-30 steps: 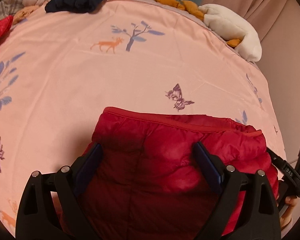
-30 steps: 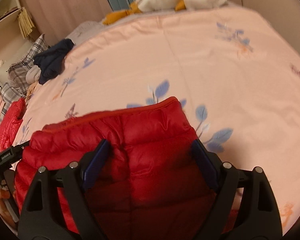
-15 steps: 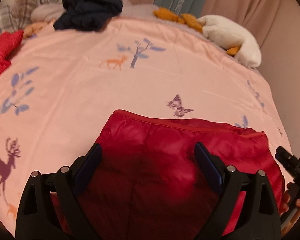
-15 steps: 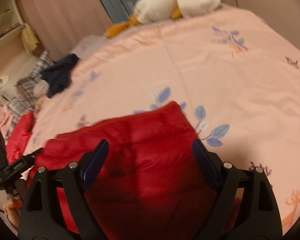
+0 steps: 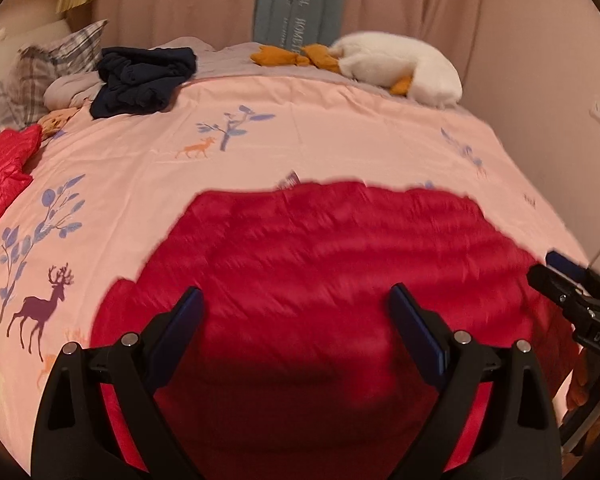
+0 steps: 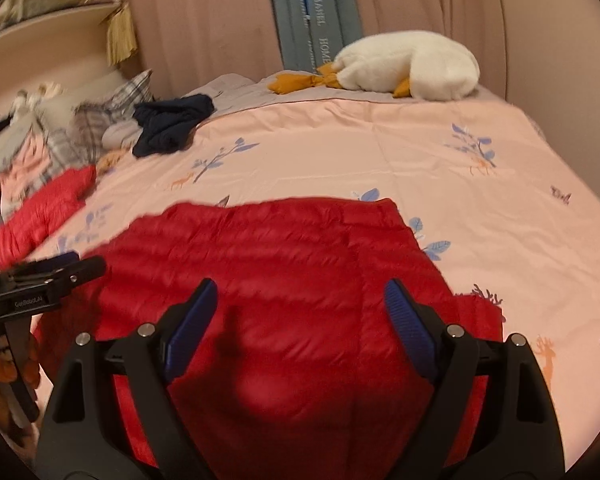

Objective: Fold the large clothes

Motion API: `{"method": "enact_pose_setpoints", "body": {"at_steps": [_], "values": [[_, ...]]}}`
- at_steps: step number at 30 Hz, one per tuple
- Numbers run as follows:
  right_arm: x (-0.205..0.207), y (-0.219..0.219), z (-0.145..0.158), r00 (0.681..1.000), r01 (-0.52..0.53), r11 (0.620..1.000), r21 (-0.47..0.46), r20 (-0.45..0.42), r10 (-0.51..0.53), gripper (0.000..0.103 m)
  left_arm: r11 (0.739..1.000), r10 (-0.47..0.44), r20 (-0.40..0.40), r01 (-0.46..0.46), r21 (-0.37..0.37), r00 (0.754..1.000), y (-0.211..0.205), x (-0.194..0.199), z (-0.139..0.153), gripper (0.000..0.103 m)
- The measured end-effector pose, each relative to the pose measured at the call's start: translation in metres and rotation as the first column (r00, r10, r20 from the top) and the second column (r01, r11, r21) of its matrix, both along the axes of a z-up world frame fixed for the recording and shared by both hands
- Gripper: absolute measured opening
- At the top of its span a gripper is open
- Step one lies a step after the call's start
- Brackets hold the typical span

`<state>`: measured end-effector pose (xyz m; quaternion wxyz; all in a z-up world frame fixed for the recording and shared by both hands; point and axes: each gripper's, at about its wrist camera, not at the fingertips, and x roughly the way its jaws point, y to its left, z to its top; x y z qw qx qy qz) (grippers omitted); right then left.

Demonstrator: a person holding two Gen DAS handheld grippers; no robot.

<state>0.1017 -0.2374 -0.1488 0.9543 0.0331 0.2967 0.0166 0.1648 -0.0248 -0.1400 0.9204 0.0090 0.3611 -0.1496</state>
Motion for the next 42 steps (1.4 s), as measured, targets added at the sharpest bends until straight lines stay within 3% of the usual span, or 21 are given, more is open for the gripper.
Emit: {"method": "enact_pose_setpoints", "body": {"at_steps": [6, 11, 14, 18, 22, 25, 29, 35, 38, 42], "values": [[0.010, 0.017, -0.026, 0.995, -0.013, 0.999, -0.046, -0.096, 0.009, 0.088, 0.999, 0.004, -0.020, -0.003, 0.048, 1.000, -0.007, 0.001, -0.020, 0.094], [0.012, 0.016, -0.036, 0.993, -0.015, 0.999, -0.040, -0.118, 0.010, 0.089, 0.996, 0.000, -0.027, 0.002, 0.085, 1.000, -0.009, 0.001, -0.024, 0.094], [0.009, 0.015, -0.032, 0.993, -0.007, 1.000, -0.020, -0.117, 0.005, 0.088, 0.998, 0.010, -0.032, -0.008, 0.057, 0.999, -0.004, -0.003, -0.018, 0.094], [-0.015, 0.007, -0.014, 0.999, -0.008, 1.000, 0.017, -0.049, 0.009, 0.087, 0.999, 0.032, -0.010, -0.032, 0.013, 0.999, 0.010, -0.021, -0.006, 0.094], [-0.040, -0.008, 0.000, 0.999, 0.033, 0.999, 0.014, 0.007, -0.033, 0.087, 0.997, 0.081, 0.025, -0.081, 0.002, 0.996, 0.035, -0.042, 0.002, 0.094], [-0.058, -0.024, 0.001, 0.997, 0.070, 0.997, 0.034, 0.021, -0.070, 0.087, 0.993, 0.121, 0.005, -0.121, -0.015, 0.993, 0.055, -0.050, -0.003, 0.094], [-0.069, -0.039, -0.016, 0.994, 0.105, 0.993, 0.049, -0.024, -0.104, 0.087, 0.987, 0.157, -0.058, -0.159, -0.021, 0.986, 0.072, -0.051, -0.022, 0.094], [-0.064, -0.053, -0.054, 0.988, 0.098, 0.989, 0.106, -0.130, -0.084, 0.087, 0.988, 0.129, -0.134, -0.139, -0.071, 0.982, 0.079, -0.044, -0.041, 0.096], [-0.064, -0.055, -0.045, 0.985, 0.100, 0.990, 0.104, -0.154, -0.083, 0.087, 0.987, 0.128, -0.145, -0.140, -0.080, 0.981, 0.082, -0.046, -0.037, 0.096], [-0.069, -0.050, -0.010, 0.998, 0.022, 0.994, 0.103, -0.060, -0.016, 0.086, 0.982, 0.129, -0.125, -0.144, -0.124, 0.984, 0.093, -0.055, -0.024, 0.096]]}}
